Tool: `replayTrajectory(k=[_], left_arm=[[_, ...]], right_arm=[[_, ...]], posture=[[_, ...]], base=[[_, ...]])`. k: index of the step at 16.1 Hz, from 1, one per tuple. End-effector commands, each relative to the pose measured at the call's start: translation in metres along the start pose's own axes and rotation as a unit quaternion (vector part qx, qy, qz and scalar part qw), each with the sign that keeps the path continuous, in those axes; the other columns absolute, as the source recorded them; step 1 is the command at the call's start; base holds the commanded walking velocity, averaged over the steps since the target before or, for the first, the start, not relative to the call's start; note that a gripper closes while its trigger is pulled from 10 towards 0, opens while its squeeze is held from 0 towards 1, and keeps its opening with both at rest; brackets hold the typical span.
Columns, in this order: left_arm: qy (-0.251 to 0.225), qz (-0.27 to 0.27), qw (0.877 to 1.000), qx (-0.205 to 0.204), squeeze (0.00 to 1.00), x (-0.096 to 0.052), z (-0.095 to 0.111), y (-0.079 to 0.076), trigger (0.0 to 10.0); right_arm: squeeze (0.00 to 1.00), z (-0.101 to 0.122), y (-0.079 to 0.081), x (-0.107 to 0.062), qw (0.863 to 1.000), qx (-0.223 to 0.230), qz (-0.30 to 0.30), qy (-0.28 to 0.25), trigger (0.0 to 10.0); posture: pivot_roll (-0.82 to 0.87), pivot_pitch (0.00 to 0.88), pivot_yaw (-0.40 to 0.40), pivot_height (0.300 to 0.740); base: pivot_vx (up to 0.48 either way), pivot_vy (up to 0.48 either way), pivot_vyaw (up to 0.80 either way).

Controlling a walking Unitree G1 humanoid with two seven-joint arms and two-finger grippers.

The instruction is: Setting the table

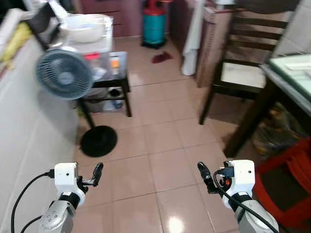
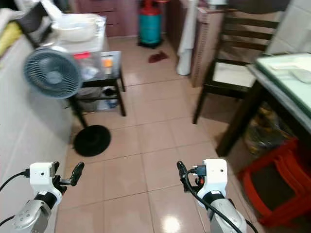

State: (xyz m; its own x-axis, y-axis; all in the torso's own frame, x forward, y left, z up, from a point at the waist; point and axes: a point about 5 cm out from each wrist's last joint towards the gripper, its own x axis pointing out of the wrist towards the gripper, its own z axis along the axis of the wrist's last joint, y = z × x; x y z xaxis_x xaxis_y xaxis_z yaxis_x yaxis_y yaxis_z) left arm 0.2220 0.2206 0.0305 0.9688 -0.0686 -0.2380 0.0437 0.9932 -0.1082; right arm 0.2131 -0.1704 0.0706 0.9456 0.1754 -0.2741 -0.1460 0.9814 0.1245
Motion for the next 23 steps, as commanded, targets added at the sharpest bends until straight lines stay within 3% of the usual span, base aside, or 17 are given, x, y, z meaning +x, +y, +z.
replayTrajectory(k=[1, 8, 18, 21, 23], left_arm=[[0.0, -0.004, 1.0, 0.002, 0.0, -0.002, 0.002, 0.001, 10.0], [0.005, -0.018, 1.0, 0.002, 0.0, -0.005, 0.003, -0.002, 10.0], [0.031, -0.012, 0.999, -0.005, 0.0, -0.002, -0.013, 0.003, 10.0], [0.041, 0.024, 0.999, 0.006, 0.0, -0.002, -0.016, 0.007, 10.0], [0.036, 0.021, 0.999, 0.01, 0.0, 0.0, -0.015, 0.008, 10.0]], right_arm=[[0.0, -0.002, 0.002, 0.0, 1.0, 0.004, 0.003, 0.003, 10.0], [0.0, -0.003, 0.006, 0.001, 1.0, 0.009, 0.009, 0.004, 10.0], [0.0, -0.002, 0.008, 0.003, 1.0, 0.017, 0.01, -0.001, 10.0], [0.0, -0.003, 0.001, 0.006, 0.999, 0.043, -0.023, 0.009, 10.0], [0.0, 0.0, -0.001, 0.007, 0.999, 0.022, -0.03, 0.005, 10.0]], posture=[[-0.16, 0.079, 0.058, 0.74], [-0.16, 0.087, 0.062, 0.74], [-0.16, 0.086, 0.06, 0.74], [-0.16, 0.086, 0.061, 0.74], [-0.16, 0.085, 0.062, 0.74]], base=[[0.24, 0.0, -0.8], [0.253, 0.0, -0.8], [0.246, 0.0, -0.8], [0.0, 0.0, 0.0], [0.0, 0.0, 0.0]])
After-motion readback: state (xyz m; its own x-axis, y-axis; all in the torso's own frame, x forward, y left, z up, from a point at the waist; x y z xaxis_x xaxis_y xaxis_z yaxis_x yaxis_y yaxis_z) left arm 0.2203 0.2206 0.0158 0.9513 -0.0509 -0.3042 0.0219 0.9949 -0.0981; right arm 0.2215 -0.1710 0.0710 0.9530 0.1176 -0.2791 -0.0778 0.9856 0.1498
